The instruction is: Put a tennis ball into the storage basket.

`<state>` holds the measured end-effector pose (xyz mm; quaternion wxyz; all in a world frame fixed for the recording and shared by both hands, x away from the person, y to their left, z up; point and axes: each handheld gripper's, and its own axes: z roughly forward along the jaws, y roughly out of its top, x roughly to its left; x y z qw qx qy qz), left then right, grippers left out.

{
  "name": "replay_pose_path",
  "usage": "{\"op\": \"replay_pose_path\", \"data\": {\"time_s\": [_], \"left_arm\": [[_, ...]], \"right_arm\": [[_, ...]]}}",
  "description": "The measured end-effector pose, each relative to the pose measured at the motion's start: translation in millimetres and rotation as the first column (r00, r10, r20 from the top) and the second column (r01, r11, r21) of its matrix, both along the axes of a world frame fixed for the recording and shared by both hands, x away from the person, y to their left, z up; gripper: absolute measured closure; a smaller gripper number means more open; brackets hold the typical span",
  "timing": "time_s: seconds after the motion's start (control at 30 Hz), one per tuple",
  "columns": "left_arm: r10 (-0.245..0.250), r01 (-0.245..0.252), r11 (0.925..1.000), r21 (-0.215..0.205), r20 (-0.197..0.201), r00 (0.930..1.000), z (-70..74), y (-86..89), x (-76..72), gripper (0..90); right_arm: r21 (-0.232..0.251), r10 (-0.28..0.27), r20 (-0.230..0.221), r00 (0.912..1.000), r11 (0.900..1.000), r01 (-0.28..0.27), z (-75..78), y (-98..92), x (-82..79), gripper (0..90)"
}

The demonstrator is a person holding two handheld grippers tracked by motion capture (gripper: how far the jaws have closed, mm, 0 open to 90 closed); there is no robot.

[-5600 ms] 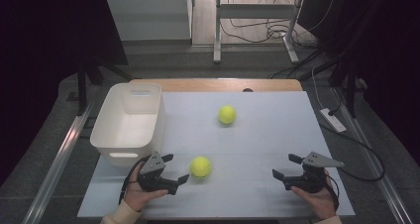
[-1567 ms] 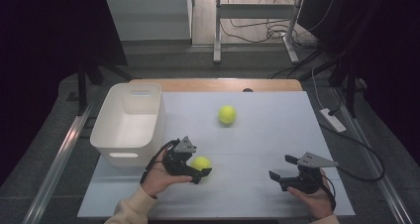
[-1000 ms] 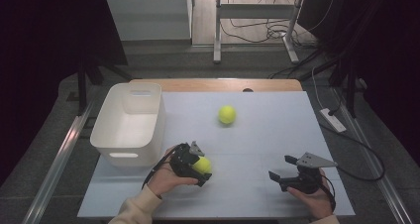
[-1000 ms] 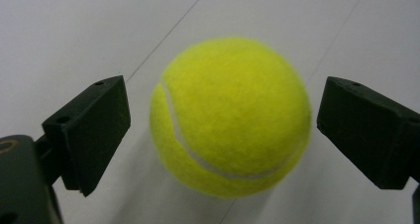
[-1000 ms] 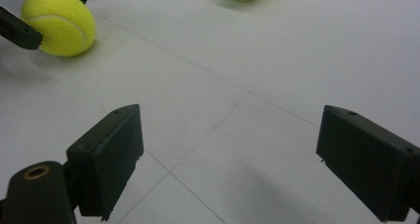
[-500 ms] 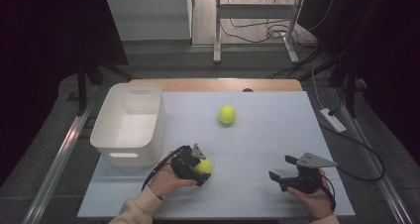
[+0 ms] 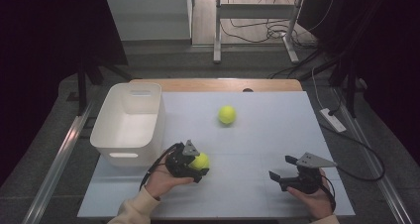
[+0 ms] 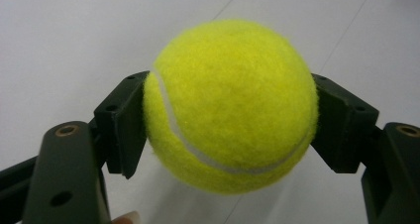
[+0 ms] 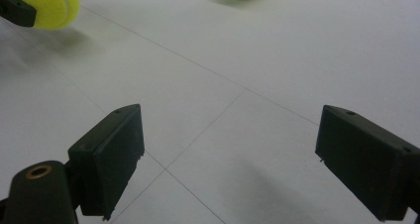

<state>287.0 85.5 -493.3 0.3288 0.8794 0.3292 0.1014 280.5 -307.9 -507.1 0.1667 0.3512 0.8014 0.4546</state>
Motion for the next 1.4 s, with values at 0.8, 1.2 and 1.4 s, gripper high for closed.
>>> {"op": "replay_pose_path", "data": {"time_s": [0.8, 1.2, 1.4], "left_arm": [[0.039, -0.021, 0.9806, -0.195, 0.088, 0.9953, 21.9, 23.0, -4.8, 26.0], [0.076, -0.037, 0.9633, -0.266, 0.137, 0.9877, 35.8, 34.4, -7.1, 26.0], [0.084, -0.038, 0.9584, -0.283, 0.155, 0.9843, 40.2, 37.1, -9.0, 26.0]], "right_arm": [[0.002, -0.004, 0.005, 1.0, 1.0, 0.004, 0.3, -0.1, 0.2, 11.5], [0.001, -0.005, 0.006, 1.0, 1.0, 0.005, 0.5, -0.3, 0.2, 11.5], [0.001, -0.006, 0.006, 1.0, 1.0, 0.006, 0.5, -0.4, 0.3, 11.5]]}}
